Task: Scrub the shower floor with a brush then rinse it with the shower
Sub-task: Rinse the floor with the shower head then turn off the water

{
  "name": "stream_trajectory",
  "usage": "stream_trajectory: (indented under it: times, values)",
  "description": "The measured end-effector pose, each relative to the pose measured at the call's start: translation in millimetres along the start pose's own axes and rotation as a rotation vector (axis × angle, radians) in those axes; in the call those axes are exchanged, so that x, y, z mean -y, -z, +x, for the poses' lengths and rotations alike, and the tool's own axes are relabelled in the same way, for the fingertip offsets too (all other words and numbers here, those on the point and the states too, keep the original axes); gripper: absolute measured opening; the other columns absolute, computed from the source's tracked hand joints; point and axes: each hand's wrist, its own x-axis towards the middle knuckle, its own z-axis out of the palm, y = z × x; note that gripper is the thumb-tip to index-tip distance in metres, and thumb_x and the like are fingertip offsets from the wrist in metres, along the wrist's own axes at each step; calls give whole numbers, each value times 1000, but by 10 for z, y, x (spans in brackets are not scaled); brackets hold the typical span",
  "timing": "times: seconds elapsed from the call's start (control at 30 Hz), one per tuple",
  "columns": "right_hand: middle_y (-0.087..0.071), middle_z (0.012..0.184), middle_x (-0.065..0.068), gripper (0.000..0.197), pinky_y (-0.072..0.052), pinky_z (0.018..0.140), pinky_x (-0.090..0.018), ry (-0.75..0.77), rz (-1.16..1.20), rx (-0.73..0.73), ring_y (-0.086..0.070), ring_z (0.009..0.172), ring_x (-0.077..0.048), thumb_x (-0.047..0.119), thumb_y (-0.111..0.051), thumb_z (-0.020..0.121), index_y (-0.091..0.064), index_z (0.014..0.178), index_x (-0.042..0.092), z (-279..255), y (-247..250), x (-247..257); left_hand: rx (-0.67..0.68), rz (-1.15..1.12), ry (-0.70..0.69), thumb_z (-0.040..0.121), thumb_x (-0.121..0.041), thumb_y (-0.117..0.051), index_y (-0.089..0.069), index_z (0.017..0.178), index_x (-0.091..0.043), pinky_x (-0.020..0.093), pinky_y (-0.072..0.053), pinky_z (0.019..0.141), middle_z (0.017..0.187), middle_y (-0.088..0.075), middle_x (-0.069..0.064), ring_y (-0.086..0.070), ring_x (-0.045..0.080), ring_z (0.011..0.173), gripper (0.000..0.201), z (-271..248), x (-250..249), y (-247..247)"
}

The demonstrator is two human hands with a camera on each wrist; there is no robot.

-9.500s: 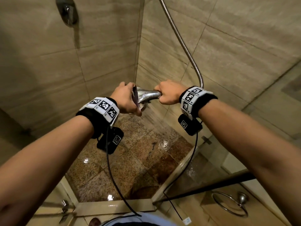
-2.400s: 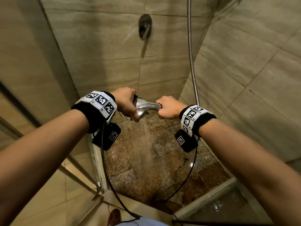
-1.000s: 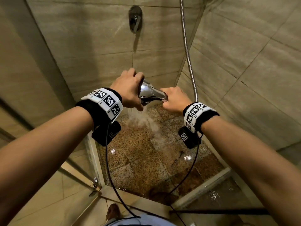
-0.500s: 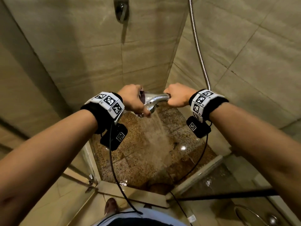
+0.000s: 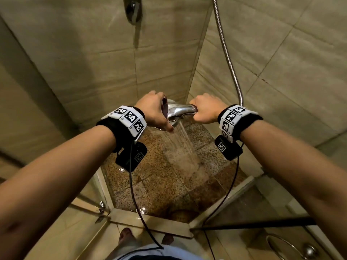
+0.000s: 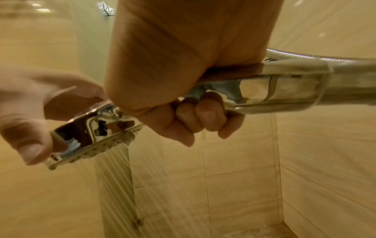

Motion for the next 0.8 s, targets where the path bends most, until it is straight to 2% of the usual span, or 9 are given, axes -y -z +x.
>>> stream_trajectory:
  times: [0.2,0.33,0.47,0.57,0.67,0.73,0.8]
  values:
    - [-50,62,2,15,-44,66,-31,23,16,-52,-53,69,-26,13,-53,72,-43,63,20,59,22,38,-54,24,18,34,-58,-89,-51,112,-18,38,-51,84,106,-47,2,-51,21,95,96,-20,20,56]
    - [-50,62,2,18,-40,64,-30,38,35,-75,-54,69,-26,12,-53,72,-42,61,21,104,5,72,-91,32,35,33,-56,-89,-51,109,-20,36,-50,83,105,-46,2,-50,21,95,92,-60,47,89]
    - [-49,59,3,17,-37,61,-30,59,68,-112,-54,68,-28,14,-52,70,-41,60,22,153,-41,113,-136,59,40,34,-56,-90,-48,118,-19,34,-48,86,111,-45,2,-47,20,102,101,-111,71,115]
    - [-52,66,1,19,-42,64,-30,59,72,-130,-56,73,-29,17,-54,71,-40,61,24,155,-54,144,-163,86,41,35,-56,-90,-47,119,-20,37,-48,88,112,-45,2,-46,21,104,101,-156,59,141]
    - [-61,76,-3,5,-52,72,-35,69,79,-153,-59,78,-30,18,-56,72,-52,73,22,131,-62,157,-180,122,46,37,-55,-90,-45,124,-18,40,-48,90,115,-44,4,-45,22,106,105,-197,26,155]
    - [-65,81,-5,13,-54,76,-39,74,86,-166,-61,82,-31,18,-56,72,-59,84,18,119,-72,168,-189,139,49,38,-55,-89,-44,126,-18,41,-48,91,116,-44,5,-44,23,107,106,-228,1,160]
    - [-65,82,-7,14,-54,77,-41,82,100,-175,-61,83,-33,18,-55,72,-60,85,18,112,-80,169,-193,156,49,39,-55,-89,-43,127,-18,41,-48,91,118,-44,5,-44,23,108,106,-242,-22,163]
